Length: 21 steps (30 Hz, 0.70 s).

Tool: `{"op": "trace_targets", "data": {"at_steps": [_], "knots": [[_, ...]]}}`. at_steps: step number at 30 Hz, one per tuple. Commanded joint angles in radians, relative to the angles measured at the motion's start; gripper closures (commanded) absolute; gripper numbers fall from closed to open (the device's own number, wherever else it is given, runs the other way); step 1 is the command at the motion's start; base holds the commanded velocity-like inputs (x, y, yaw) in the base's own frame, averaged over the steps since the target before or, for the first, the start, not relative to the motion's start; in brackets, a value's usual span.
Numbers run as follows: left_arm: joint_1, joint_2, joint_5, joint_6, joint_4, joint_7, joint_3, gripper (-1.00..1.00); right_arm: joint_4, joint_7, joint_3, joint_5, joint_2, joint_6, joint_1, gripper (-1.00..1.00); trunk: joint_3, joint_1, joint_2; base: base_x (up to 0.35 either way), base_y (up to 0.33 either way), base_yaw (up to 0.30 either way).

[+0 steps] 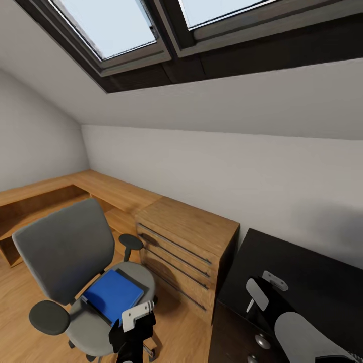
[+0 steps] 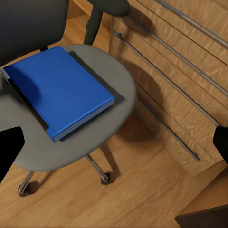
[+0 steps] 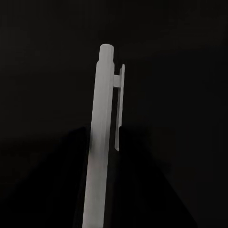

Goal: In the bedroom, organize the workspace by keeping the computer under the desk, ensuring the monitor is on the desk, placing the keyboard on the desk next to the monitor, placing the mouse on the desk next to the keyboard, moving the folder from the swivel chair onto the desk next to the mouse, stacking the notebook on top of the folder with the pen on top of the notebook, and positioning the swivel chair next to the desk.

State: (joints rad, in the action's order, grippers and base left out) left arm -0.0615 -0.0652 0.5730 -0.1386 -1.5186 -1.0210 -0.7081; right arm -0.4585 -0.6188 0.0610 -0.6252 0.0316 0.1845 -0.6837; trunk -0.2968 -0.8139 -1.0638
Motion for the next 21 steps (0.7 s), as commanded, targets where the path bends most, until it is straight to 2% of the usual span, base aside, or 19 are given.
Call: {"op": "trace_targets", "data": {"at_steps": [1,6,17,18,21], "knots": [[-0.001,-0.001,0.002,-0.009,-0.002,-0.007,-0.002,-1.00,-0.002,-0.007,0.006,-0.002,0.001,0.009,0.000,1.00,-0.005,-0.004,-0.008,0.000,0.000,0.000],[-0.001,-0.001,0.002,-0.009,-0.001,-0.007,-0.002,-1.00,-0.002,-0.007,0.006,-0.002,0.001,0.009,0.000,1.00,-0.020,-0.023,-0.043,0.000,0.000,0.000],[-0.001,-0.001,0.002,-0.010,0.000,-0.007,-0.002,-1.00,-0.003,-0.007,0.007,-0.002,0.001,0.008,0.000,1.00,-0.020,-0.023,-0.043,0.000,0.000,0.000],[-0.001,-0.001,0.002,-0.010,0.000,-0.007,-0.002,-1.00,-0.003,-0.007,0.007,-0.002,0.001,0.008,0.000,-1.00,-0.020,-0.023,-0.043,0.000,0.000,0.000],[-0.001,-0.001,0.002,-0.010,0.000,-0.007,-0.002,-1.00,-0.004,-0.007,0.007,-0.002,0.001,0.008,0.000,-1.00,-0.020,-0.023,-0.043,0.000,0.000,0.000]]}}
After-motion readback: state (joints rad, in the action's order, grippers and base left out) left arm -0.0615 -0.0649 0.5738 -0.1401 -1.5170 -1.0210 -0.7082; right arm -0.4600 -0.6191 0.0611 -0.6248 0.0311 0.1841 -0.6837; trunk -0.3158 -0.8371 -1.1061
